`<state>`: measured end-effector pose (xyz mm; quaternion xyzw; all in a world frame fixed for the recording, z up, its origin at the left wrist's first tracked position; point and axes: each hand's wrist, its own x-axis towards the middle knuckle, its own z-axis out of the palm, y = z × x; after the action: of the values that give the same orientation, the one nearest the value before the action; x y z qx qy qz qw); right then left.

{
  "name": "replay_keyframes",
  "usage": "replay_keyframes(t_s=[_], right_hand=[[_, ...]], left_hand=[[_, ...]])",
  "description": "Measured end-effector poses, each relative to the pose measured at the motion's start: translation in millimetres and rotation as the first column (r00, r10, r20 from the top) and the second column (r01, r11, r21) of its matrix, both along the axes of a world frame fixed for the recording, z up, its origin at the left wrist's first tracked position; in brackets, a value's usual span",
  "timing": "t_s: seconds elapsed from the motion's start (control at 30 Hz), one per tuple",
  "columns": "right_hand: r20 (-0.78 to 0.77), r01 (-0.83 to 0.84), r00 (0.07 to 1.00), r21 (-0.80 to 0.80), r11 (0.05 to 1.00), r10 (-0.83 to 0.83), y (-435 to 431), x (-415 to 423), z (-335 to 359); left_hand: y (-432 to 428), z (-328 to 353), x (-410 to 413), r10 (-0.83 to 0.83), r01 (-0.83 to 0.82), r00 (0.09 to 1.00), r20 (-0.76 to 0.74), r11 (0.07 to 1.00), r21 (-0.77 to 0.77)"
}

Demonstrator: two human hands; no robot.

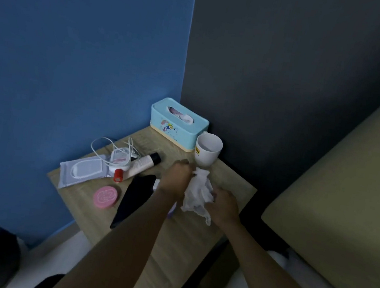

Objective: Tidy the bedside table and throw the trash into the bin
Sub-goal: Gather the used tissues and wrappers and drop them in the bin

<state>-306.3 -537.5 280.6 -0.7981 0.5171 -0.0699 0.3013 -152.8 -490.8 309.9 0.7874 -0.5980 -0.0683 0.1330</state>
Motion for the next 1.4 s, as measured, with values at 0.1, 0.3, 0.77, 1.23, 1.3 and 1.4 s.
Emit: replay_keyframes(t_s=[0.1,0.3,0.77,1.23,1.3,1.4], right_hand=[[0.009,0.012,1.000,-0.038,0.999,-0.012,3,6,21],[0.106,-0.040,0.993,-0.118,0.992,0.053,16,46,74],[0.233,-0.367,0.871,-0.277,0.888,0.432,184,189,173],[0.104,-0.748,0.647,-0.104,0.655,0.756,402,311,91],[0.080,-0.774,0.623,-0.082,0.628,0.778,418,335,64],[0.055,-0.802,0.593,-0.053,0.595,0.804,430,366,25]], left_hand=[[10,25,11,0.096,-0.103,0.993,-0.075,0.990,-0.099],[53,85,38,0.256,-0.304,0.941,-0.223,0.928,-0.217],[283,168,140,0.569,-0.591,0.801,-0.185,0.707,-0.388],[520,64,212,0.858,-0.876,0.469,-0.208,0.422,-0.233],[532,32,228,0.872,-0.898,0.434,-0.225,0.398,-0.189],[541,-17,250,0.887,-0.911,0.411,-0.210,0.398,-0.104]])
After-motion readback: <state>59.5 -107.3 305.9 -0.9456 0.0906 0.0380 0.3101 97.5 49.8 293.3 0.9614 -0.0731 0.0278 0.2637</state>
